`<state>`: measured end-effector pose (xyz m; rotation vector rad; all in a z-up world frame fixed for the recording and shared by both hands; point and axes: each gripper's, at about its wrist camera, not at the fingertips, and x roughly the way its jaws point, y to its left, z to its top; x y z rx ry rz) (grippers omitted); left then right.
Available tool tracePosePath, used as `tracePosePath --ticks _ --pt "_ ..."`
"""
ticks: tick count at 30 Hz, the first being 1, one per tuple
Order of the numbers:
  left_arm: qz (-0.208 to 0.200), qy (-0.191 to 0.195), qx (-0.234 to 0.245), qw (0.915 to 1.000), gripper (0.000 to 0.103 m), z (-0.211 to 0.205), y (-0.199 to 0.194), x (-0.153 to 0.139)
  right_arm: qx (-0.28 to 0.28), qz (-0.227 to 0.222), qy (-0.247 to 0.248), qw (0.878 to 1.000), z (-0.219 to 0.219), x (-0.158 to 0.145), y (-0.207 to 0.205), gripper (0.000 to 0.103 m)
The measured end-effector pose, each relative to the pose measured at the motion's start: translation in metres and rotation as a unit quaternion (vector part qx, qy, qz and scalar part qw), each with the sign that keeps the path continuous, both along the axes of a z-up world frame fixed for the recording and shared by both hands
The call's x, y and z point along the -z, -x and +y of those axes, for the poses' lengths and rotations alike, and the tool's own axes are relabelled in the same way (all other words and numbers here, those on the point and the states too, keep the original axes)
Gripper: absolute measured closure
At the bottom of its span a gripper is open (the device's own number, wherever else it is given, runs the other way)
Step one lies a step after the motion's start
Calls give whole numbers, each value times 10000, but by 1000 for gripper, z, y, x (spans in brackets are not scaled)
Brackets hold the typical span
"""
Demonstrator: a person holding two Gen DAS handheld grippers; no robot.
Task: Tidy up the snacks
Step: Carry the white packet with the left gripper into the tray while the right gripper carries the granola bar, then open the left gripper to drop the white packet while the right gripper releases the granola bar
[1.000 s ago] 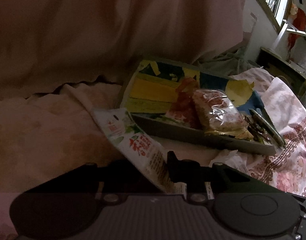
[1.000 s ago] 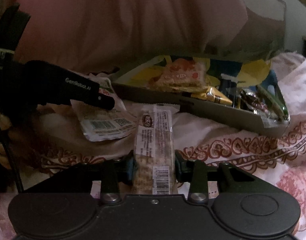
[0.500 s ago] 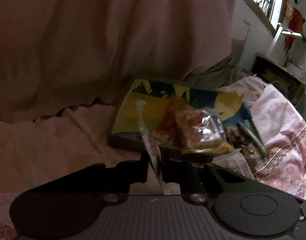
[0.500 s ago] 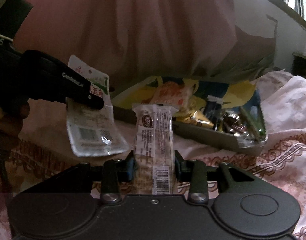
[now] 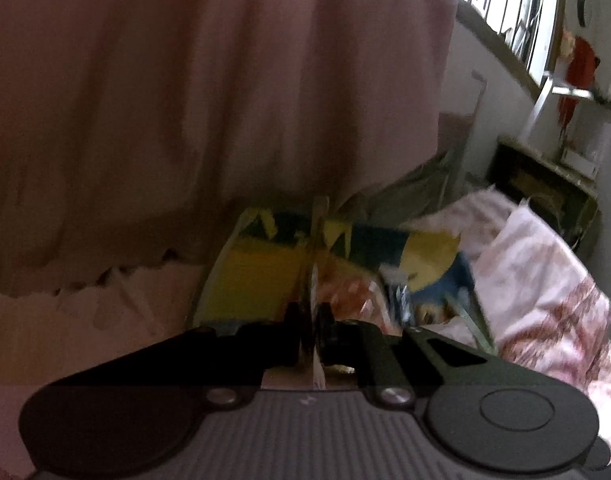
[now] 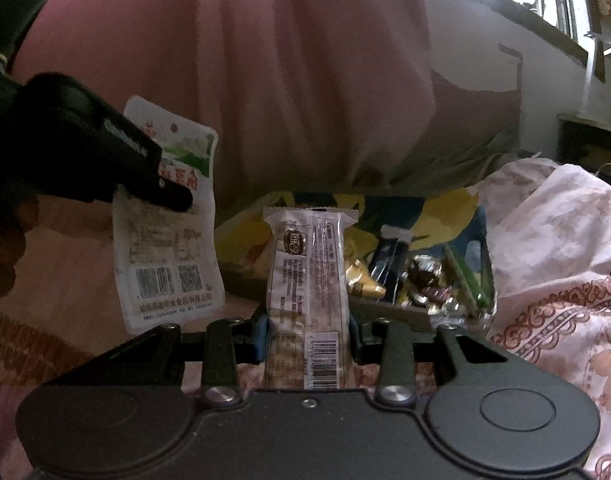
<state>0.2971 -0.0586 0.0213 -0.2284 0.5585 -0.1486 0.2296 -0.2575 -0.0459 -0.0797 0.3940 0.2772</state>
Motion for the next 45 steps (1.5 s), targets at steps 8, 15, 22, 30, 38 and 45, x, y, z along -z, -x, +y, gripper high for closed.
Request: tracePosePath --ticks 8,15,22,30,38,45 --pt "-306 342 121 9989 94 -19 -44 -26 463 -382 -391 9974 -22 -17 -45 64" --pt "-189 471 317 9982 94 -54 -92 -15 957 -600 -782 9905 -53 -15 -83 64" --pt "70 509 310 9982 94 -78 -129 5 1365 -540 -1511 9776 -78 12 -116 64" --pt "129 94 377 9992 94 -93 -142 18 1236 -380 -1428 9813 -70 23 -131 64" --pt "371 -1 251 9990 94 -96 -148 32 1262 -258 -1307 9830 -63 29 -135 63" --pt "448 -184 200 9986 68 -97 -145 33 1240 -136 -1262 9841 -61 33 -134 56"
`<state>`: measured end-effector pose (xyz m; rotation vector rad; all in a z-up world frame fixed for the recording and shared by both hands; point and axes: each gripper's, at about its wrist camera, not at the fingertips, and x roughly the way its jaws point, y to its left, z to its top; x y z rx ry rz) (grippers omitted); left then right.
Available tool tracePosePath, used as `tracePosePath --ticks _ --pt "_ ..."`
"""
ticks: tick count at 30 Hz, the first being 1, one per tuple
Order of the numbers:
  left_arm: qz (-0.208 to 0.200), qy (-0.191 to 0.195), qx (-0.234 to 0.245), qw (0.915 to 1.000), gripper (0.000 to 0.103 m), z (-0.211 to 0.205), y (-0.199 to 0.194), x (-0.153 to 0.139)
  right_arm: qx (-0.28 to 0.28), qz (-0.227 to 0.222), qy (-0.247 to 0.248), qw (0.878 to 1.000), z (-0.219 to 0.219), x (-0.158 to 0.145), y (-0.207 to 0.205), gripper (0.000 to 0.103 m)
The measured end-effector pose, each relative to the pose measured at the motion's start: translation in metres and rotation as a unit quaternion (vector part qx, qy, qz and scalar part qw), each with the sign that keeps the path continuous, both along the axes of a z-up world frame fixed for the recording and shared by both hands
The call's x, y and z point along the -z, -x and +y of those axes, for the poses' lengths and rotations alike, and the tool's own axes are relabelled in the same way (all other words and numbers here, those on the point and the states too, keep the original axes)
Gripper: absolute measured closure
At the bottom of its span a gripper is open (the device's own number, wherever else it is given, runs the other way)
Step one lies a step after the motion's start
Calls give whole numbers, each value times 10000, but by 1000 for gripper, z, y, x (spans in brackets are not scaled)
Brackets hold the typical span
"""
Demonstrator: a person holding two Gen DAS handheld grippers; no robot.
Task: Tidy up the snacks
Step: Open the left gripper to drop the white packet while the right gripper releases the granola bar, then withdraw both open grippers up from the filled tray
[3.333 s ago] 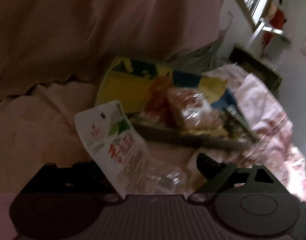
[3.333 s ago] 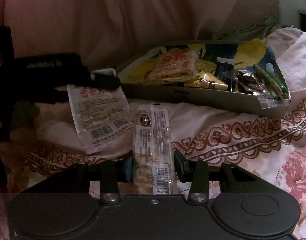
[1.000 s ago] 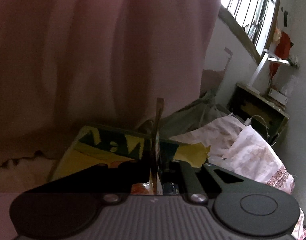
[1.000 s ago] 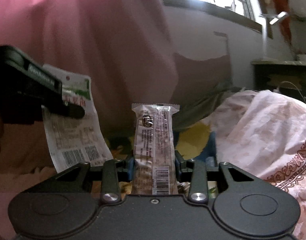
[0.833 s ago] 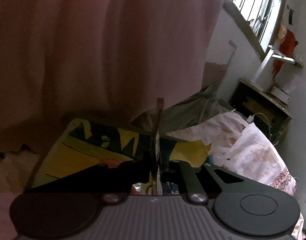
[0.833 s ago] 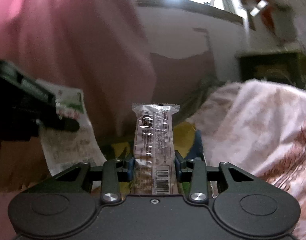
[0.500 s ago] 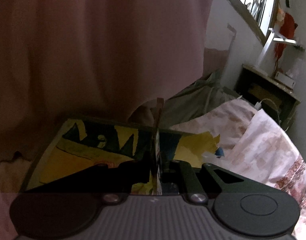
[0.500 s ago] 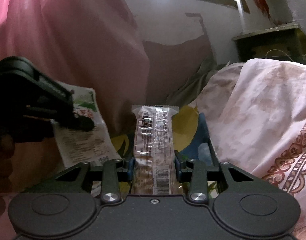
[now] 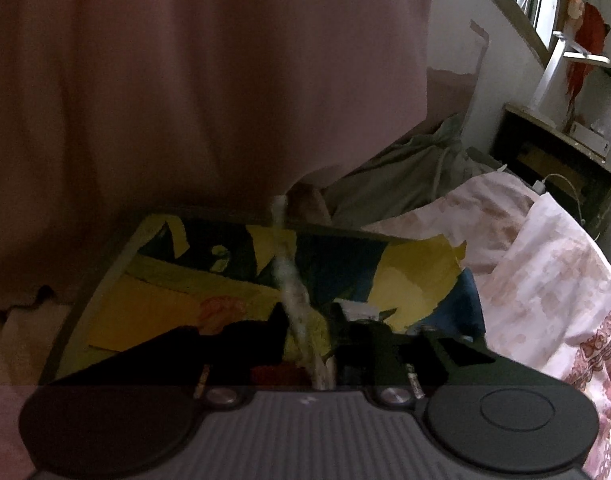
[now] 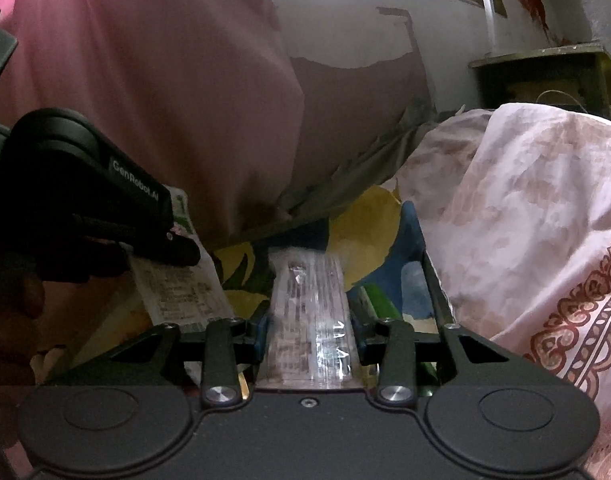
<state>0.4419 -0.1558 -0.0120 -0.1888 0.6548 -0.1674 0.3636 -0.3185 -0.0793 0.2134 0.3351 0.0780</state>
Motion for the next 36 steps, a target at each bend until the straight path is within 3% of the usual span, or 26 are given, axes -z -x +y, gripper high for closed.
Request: tracePosePath --ticks 2,6,11,15,23,30,36 --pt "-3 -32 -99 9999 38 3 4 -1 -41 20 33 10000 1 -2 3 48" --pt "-41 143 -298 9994 22 20 16 -6 -75 45 169 9998 3 -10 13 29" --pt "-176 401 -547 9975 9 50 40 -16 -31 69 230 9997 2 -33 33 17" --pt "-357 270 -582 9973 4 65 61 -27 66 -15 412 9991 6 -54 56 8" --pt "-600 -71 -511 9969 1 90 125 -37 237 5 494 9985 15 -72 118 1" --pt "-603 -508 -371 9962 0 108 186 -21 250 319 564 9976 27 -64 177 1" --pt "-459 -874 -315 9946 0 117 222 -1 236 594 673 9957 37 -49 201 1"
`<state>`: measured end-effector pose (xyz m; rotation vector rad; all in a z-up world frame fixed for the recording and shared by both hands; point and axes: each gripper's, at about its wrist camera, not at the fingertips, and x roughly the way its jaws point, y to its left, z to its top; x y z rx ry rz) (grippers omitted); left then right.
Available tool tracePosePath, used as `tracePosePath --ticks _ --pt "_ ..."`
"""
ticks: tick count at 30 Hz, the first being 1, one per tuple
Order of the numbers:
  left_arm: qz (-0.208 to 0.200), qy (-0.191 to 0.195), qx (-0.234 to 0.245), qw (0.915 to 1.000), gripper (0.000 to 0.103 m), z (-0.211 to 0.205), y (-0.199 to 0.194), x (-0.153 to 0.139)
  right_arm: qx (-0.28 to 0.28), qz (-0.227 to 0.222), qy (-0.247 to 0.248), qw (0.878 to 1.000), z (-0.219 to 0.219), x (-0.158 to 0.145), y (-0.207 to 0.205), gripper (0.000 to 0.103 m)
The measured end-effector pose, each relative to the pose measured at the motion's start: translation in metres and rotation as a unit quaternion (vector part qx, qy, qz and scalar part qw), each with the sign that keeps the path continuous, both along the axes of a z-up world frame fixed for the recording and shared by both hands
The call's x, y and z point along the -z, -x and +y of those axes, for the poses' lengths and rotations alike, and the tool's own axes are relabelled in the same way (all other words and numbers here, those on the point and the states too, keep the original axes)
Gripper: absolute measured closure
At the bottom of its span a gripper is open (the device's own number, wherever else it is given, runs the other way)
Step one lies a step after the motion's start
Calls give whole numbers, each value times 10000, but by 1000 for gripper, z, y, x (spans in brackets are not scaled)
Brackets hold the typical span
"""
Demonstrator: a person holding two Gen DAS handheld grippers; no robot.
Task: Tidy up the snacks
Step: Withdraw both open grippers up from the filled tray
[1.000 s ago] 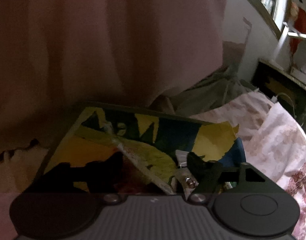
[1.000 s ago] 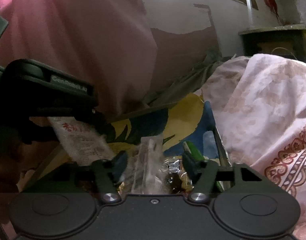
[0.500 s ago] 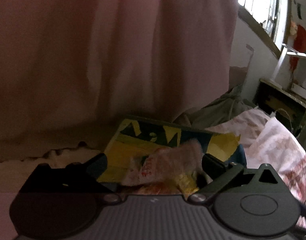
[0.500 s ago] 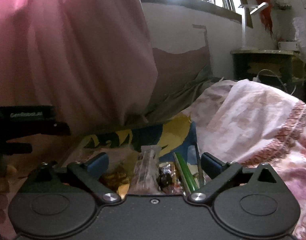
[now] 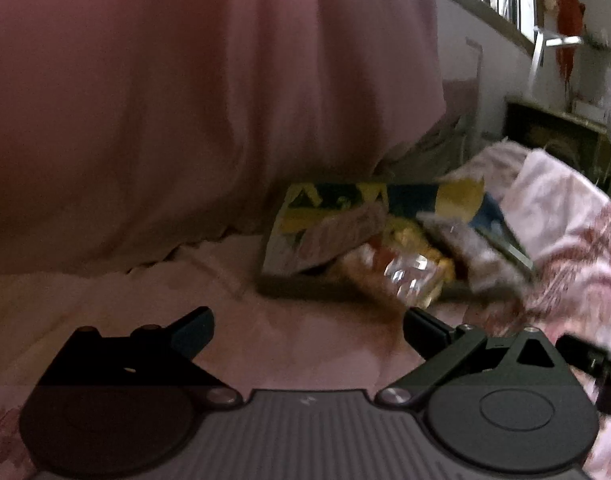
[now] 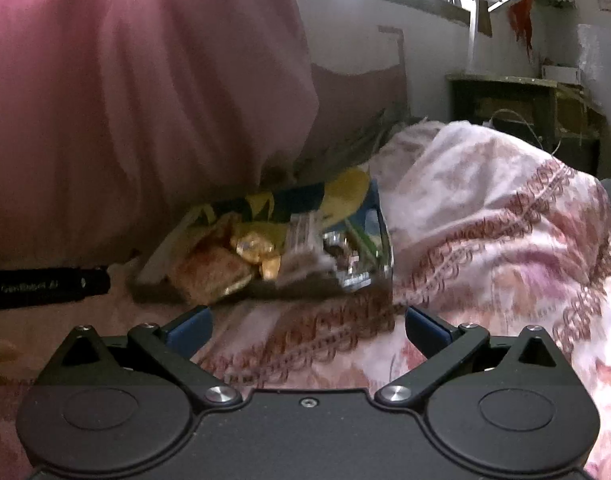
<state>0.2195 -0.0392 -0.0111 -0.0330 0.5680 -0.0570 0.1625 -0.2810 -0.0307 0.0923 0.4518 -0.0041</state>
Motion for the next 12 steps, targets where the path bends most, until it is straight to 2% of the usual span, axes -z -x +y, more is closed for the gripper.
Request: tracePosePath --ticks 12 --pt "26 -343 -32 9994 0 14 24 22 -45 158 27 9999 9 13 2 1"
